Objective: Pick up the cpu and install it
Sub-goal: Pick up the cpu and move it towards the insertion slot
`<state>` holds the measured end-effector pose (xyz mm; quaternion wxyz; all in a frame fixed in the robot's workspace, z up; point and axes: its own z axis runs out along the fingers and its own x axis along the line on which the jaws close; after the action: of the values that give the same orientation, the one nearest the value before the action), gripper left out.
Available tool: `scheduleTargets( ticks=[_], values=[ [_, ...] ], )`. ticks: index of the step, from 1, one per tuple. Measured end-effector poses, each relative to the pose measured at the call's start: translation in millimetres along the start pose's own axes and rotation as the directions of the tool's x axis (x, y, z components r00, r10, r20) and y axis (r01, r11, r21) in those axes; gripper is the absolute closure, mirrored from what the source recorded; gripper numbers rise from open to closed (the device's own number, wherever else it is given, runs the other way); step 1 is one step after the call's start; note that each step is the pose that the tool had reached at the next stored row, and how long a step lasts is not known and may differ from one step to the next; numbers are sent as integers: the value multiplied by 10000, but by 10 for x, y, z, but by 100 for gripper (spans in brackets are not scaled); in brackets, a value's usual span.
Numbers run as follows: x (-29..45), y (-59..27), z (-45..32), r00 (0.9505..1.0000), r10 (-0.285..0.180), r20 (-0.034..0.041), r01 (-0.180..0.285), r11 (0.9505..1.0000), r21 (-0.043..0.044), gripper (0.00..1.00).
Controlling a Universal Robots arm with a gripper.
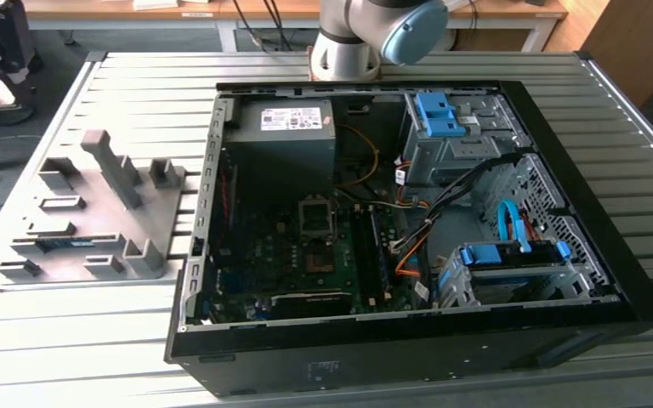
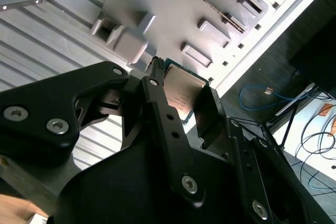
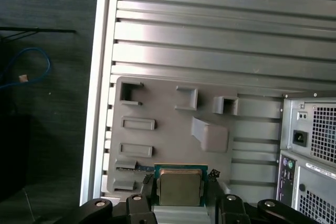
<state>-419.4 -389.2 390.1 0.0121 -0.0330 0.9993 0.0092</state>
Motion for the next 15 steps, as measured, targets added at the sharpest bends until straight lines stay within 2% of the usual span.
scheduleTargets(
  ticks=[15],
  values=[
    [-373, -25, 10, 10000, 0, 1, 0, 10000, 0, 53]
  ],
)
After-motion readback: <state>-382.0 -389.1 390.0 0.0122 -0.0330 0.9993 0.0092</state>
